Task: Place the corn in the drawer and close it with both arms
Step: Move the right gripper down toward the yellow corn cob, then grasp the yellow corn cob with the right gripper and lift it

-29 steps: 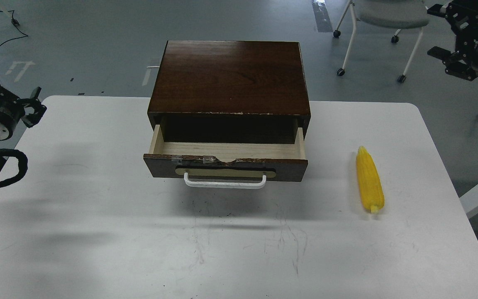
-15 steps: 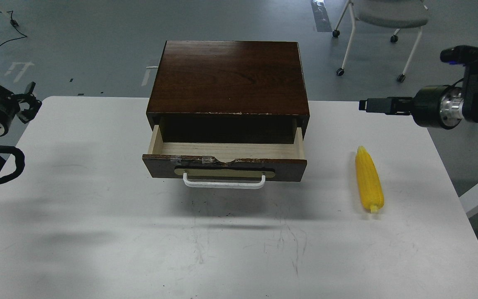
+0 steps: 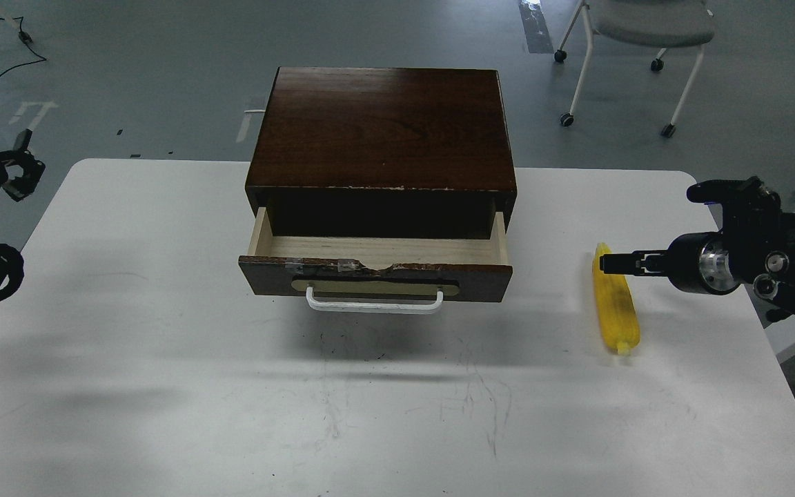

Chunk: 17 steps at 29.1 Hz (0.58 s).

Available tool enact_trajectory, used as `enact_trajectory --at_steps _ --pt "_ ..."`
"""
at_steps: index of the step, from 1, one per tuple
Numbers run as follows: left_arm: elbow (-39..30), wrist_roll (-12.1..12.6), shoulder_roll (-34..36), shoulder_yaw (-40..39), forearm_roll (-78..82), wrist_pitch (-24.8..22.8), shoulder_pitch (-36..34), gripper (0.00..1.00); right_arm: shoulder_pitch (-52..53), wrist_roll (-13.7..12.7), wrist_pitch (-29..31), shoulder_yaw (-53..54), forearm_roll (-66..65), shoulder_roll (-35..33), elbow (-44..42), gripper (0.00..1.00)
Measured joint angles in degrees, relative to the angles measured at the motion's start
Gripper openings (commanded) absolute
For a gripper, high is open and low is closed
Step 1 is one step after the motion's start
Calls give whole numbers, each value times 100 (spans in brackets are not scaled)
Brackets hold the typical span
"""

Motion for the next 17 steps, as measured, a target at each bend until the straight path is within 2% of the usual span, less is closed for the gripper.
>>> enact_trajectory --at_steps 1,4,5,6,7,11,15,17 --pt "1 0 0 0 1 0 0 98 -38 -2 -2 0 0 25 0 70" --pt "6 0 2 1 7 0 0 98 -125 -2 -2 -1 4 83 13 56" --pt "7 0 8 1 8 0 0 98 -148 -2 -2 -1 4 91 15 48" --pt "7 0 17 1 8 0 0 98 -168 -2 -2 -1 4 98 18 48" --pt "7 0 27 2 8 0 0 98 -187 -2 -2 -6 -8 102 19 41" --pt "7 1 35 7 9 0 3 98 -242 -19 -3 -55 -129 105 11 35" --pt "7 3 40 10 9 0 4 98 -242 -140 -4 -64 -167 82 10 11" --pt "7 3 44 11 9 0 4 98 -192 -166 -3 -57 -169 54 10 10"
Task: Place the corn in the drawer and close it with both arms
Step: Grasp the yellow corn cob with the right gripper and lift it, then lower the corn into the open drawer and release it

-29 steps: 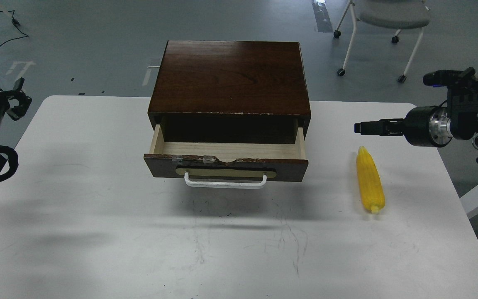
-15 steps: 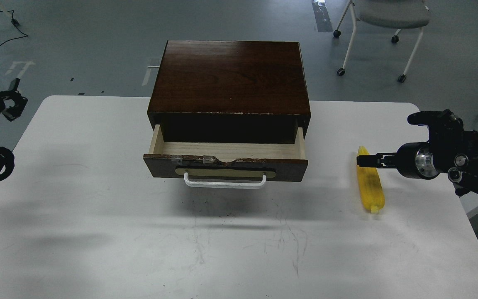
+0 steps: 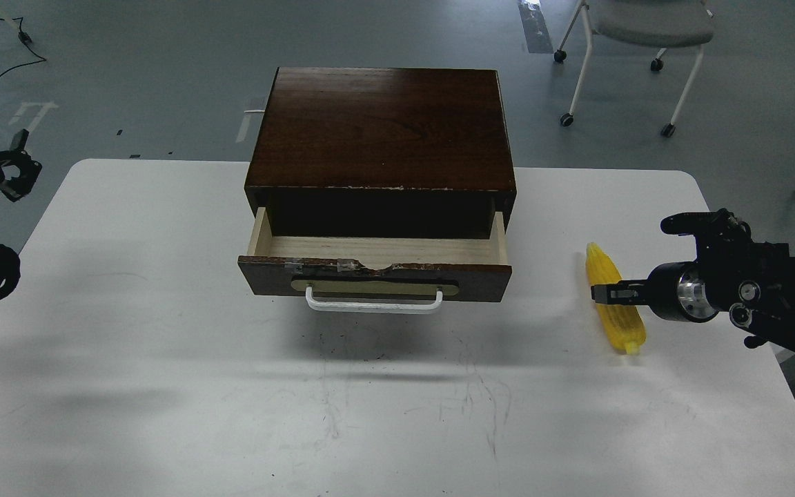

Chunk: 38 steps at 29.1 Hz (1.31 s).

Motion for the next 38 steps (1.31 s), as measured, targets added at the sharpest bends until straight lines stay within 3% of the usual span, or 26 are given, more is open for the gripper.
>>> enact_trajectory --at_steps 5,10,17,28,38 --pt "0 17 120 17 5 0 -10 98 466 58 -112 190 43 -426 63 1" --pt "-4 47 189 59 22 0 -18 98 1403 106 -135 325 53 -822 355 1" --pt "-9 112 193 112 68 0 -38 98 2876 122 -137 336 -48 -826 916 0" --pt "-10 100 260 106 70 0 -47 98 3702 234 -75 265 -1689 868 1614 1" --pt "-9 86 433 105 70 0 -39 98 3818 394 69 -386 -3243 1798 2225 1"
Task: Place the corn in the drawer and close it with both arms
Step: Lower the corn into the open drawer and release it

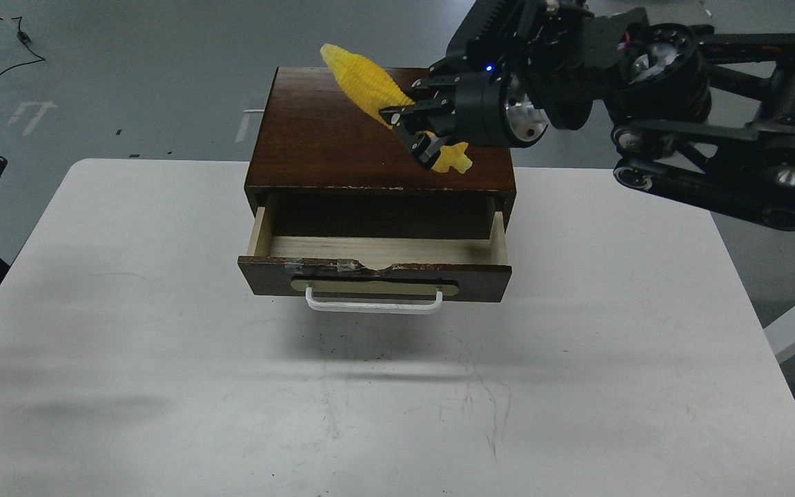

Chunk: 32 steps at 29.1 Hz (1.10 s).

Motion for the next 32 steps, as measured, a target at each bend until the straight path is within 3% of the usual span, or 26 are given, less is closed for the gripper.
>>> enact_trajectory --at_steps 3,4,6,7,9,20,25,32 --pt "-1 -3 6 0 0 0 0 98 -33 54 0 -228 -400 169 -8 1" --pt "0 -3 6 0 1 0 0 98 -61 62 0 -340 -526 207 -27 5" --pt "0 -3 16 -4 0 0 0 98 -99 69 0 -531 -711 245 -55 22" --pt "-1 -3 30 -5 -1 0 -1 98 -119 69 -2 -583 -751 251 -58 40" --pt "0 10 57 -5 -5 0 -21 98 -191 70 -5 -646 -805 258 -54 56" --pt "6 9 46 1 -9 0 -31 98 -372 70 -64 -656 -812 319 -91 72" --pt "1 2 47 1 -13 0 -25 98 -393 70 -212 -569 -786 379 -183 89" --pt "-3 -3 86 -12 -34 0 -6 98 -395 67 -373 222 -305 330 -496 93"
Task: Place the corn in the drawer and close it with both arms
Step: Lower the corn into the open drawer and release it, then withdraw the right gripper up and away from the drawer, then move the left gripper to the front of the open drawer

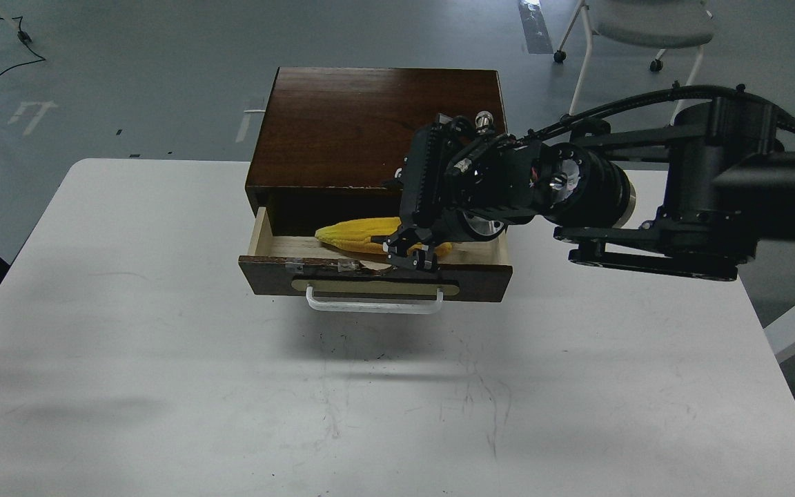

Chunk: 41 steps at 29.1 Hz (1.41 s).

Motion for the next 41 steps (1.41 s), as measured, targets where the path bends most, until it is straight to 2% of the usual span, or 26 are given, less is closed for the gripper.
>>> enact_trajectory --at_steps 7,12,17,21,25,27,29,31,32,33,34,35,37,38,41 --pt "-365 162 90 20 38 0 58 98 -66 -7 -2 836 1460 -123 -671 94" --pt "-1444 368 492 166 62 0 78 98 -76 -8 -2 1155 2788 -632 -1205 96" --pt "-2745 398 879 339 464 -1 77 98 -76 5 24 1360 4358 -1191 -1863 96" --pt "-3607 361 1087 289 1605 0 67 96 -107 10 38 1417 6133 -1403 -2612 96" --pt "-4304 328 1282 158 2601 0 35 85 -413 9 -4 1461 7544 -1487 -3177 96" --pt "-4949 318 1567 93 3140 -2 -2 71 -623 9 -18 1587 8133 -1541 -3465 97" --pt "-5664 310 1894 35 3731 0 -8 63 -900 8 -22 1806 8728 -1622 -3746 98" --pt "-6472 269 2183 -39 4349 -3 -8 41 -1278 3 -12 2049 9350 -1668 -3979 99" --pt "-6764 232 2280 -67 4570 -3 -7 35 -1415 3 -3 2152 9581 -1685 -4056 99" --pt "-7047 157 2367 -101 4776 -2 -4 21 -1591 3 10 2301 9870 -1719 -4151 99" --pt "-7266 72 2423 -137 4947 -2 -3 21 -1772 3 30 2453 10179 -1761 -4245 99" --pt "-7491 -36 2463 -176 5177 -1 -3 12 -1956 3 82 2610 10535 -1802 -4327 99" --pt "-7837 -220 2491 -213 5670 -1 -5 7 -2253 3 198 2834 11082 -1850 -4452 99" --pt "-7969 -291 2501 -216 5961 0 -10 2 -2401 3 262 2952 11354 -1860 -4519 99" --pt "-8359 -498 2512 -124 7063 0 23 0 -2903 4 378 3395 12174 -1859 -4675 99"
